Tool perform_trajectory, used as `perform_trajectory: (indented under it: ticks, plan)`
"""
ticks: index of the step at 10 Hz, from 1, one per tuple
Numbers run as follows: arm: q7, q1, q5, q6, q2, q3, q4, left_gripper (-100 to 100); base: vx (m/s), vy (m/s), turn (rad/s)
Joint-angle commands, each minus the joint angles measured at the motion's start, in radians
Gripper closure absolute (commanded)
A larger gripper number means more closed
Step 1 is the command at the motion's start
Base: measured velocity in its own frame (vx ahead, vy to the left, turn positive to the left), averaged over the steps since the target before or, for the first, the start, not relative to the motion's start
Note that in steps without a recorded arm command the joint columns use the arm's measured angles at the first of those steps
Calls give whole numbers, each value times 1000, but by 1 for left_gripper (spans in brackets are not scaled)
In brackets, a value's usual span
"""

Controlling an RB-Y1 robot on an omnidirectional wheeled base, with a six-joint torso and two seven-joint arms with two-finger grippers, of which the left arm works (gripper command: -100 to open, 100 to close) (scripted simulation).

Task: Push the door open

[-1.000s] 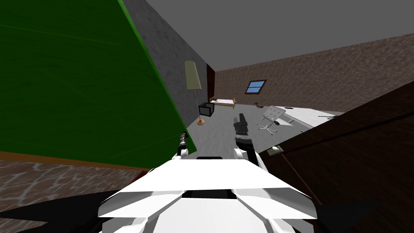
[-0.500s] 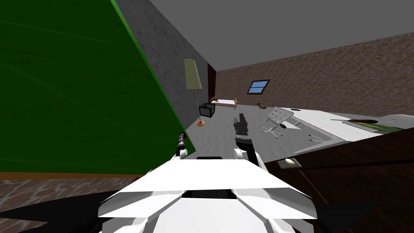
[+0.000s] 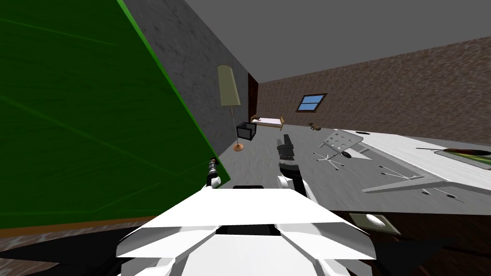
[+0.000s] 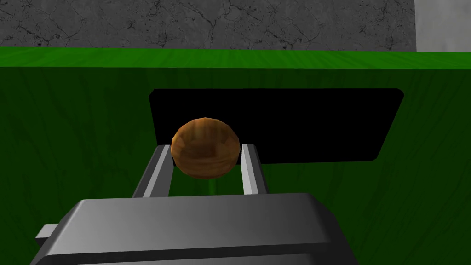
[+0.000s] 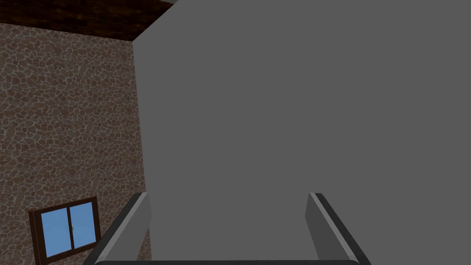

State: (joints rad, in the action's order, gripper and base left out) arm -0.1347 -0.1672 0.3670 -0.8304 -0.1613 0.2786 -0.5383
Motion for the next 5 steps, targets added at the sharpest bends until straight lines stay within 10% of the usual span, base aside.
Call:
perform_trajectory:
  ticks: [1, 5]
  plan:
    - [4, -16, 4, -15, -8, 5, 28, 100, 126, -20, 37]
    - [-13, -12, 30, -19, -16, 39, 35, 100, 149, 6, 36]
